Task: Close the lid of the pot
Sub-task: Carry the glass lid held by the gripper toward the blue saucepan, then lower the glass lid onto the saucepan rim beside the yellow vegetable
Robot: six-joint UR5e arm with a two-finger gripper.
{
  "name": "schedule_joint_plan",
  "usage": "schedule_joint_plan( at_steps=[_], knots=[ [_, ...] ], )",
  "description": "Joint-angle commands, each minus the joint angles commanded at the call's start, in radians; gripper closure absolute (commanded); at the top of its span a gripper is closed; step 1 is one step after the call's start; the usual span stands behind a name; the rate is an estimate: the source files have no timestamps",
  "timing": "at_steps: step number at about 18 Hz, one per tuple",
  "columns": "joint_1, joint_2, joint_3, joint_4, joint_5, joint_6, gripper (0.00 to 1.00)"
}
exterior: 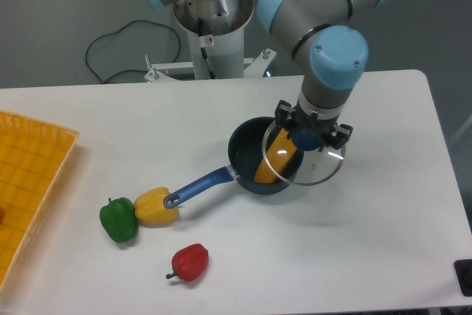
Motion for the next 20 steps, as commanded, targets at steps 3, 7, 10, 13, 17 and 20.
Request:
schedule_joint_plan(
  at_steps=[3,7,10,13,17,20],
  knots=[
    [-0.041,0.012,-0.018,-0.003,0.086,-0.054,0.5],
    [-0.052,0.011,-0.023,-0.003,0.097,-0.061,0.5],
    [-0.054,0.014,-0.045,0.003,0.1,-0.063,0.5],
    [-0.075,0.011,-0.057,0.011,0.1,-0.107,0.51],
    [-0.1,0.006,-0.063,0.011,0.1,-0.143,0.52],
    [-0.12,0.008,-0.071,0.011,0.106,-0.15,0.52]
  ],
)
